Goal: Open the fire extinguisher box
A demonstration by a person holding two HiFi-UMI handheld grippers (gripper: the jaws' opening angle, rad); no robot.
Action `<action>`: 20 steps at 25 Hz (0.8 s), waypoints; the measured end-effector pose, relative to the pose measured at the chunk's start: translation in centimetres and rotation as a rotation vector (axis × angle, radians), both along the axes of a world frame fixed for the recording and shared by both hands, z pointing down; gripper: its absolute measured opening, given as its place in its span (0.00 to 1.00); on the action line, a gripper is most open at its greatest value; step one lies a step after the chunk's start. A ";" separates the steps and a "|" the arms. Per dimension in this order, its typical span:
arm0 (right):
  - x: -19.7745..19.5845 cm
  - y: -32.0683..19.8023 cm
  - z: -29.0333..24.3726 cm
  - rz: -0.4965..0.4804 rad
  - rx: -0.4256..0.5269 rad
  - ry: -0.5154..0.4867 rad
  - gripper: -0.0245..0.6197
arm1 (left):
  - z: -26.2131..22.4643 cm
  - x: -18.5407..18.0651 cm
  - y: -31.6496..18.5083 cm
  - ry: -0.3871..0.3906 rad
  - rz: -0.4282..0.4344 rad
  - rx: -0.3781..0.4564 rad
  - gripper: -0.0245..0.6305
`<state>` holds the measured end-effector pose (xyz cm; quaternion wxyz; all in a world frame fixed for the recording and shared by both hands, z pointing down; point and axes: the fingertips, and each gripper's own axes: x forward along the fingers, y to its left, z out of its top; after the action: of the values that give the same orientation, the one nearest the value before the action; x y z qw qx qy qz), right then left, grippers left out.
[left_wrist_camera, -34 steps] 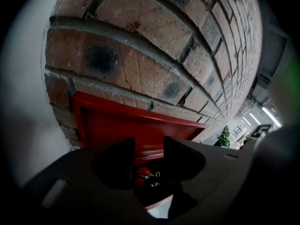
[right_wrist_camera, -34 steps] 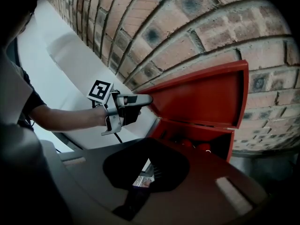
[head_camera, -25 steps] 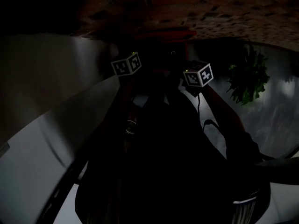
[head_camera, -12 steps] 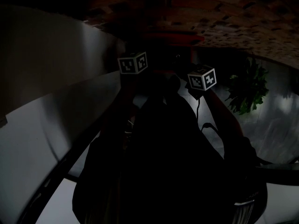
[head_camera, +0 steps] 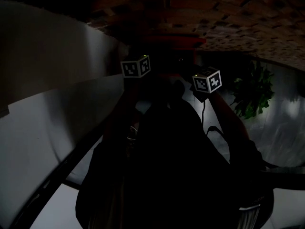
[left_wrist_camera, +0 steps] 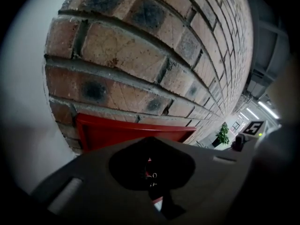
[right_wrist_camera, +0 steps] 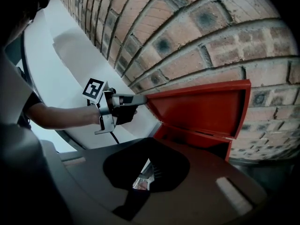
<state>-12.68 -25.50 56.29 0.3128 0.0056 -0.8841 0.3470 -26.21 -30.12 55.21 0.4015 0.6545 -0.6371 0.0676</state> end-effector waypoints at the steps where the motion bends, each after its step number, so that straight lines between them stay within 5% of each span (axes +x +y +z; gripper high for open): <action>1: 0.2 0.0 0.1 0.004 -0.001 0.001 0.03 | 0.2 0.0 0.1 -0.001 -0.002 -0.006 0.04; 20: 3.2 -3.8 -0.6 0.101 0.032 -0.033 0.03 | -2.3 1.3 -1.7 -0.065 0.032 0.012 0.04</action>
<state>-9.51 -29.28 55.68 0.2802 0.0497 -0.8931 0.3483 -24.88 -31.78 52.90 0.3755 0.6646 -0.6395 0.0913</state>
